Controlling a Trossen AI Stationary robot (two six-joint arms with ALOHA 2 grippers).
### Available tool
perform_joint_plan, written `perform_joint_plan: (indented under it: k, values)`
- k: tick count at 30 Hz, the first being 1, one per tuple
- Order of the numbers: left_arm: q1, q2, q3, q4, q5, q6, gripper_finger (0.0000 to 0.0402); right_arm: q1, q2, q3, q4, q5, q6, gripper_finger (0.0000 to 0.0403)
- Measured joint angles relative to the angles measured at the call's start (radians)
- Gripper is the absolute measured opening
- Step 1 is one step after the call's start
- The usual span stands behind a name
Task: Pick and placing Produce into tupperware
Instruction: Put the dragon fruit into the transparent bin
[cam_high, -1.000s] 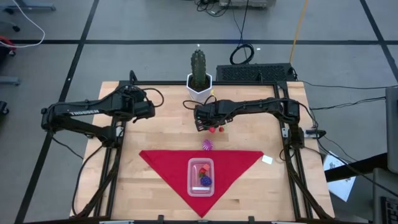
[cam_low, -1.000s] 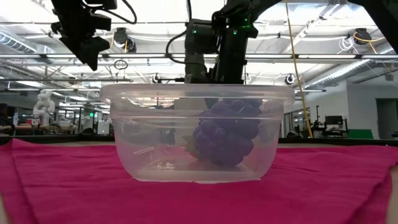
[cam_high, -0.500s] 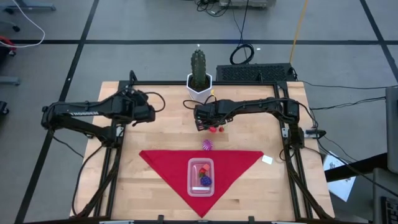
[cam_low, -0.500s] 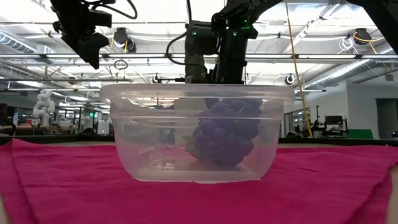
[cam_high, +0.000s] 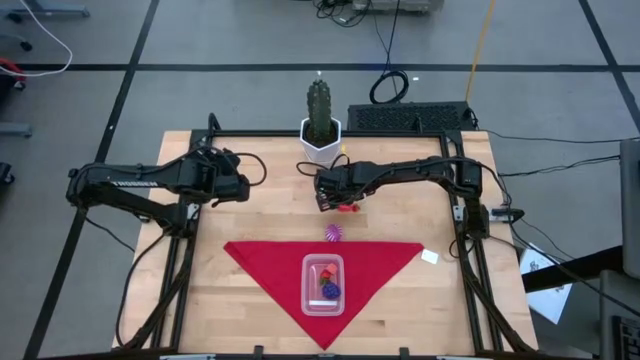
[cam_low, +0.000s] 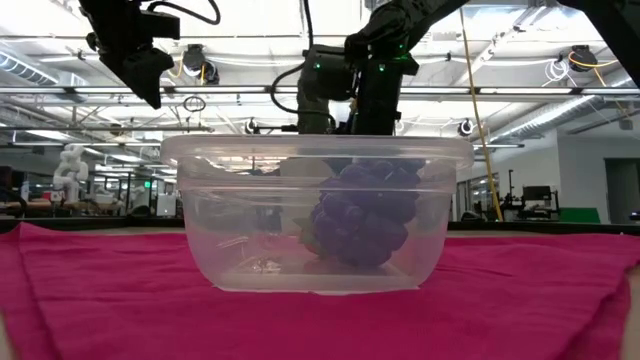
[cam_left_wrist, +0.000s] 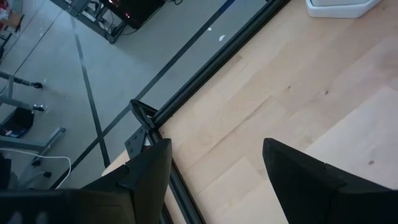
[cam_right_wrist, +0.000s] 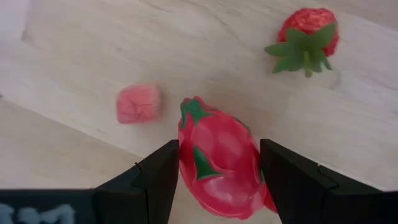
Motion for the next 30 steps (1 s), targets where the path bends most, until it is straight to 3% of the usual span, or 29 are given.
perform_joint_plan:
  k: [18, 30]
  values:
    - [0.0, 0.0, 0.0, 0.0, 0.002, 0.002, 0.0257, 0.0, -0.001, -0.031, 0.062, -0.028, -0.051, 0.021]
    - [0.0, 0.0, 0.0, 0.0, 0.006, 0.002, 0.0257, 0.0, 0.001, -0.045, 0.142, -0.135, -0.107, 0.021]
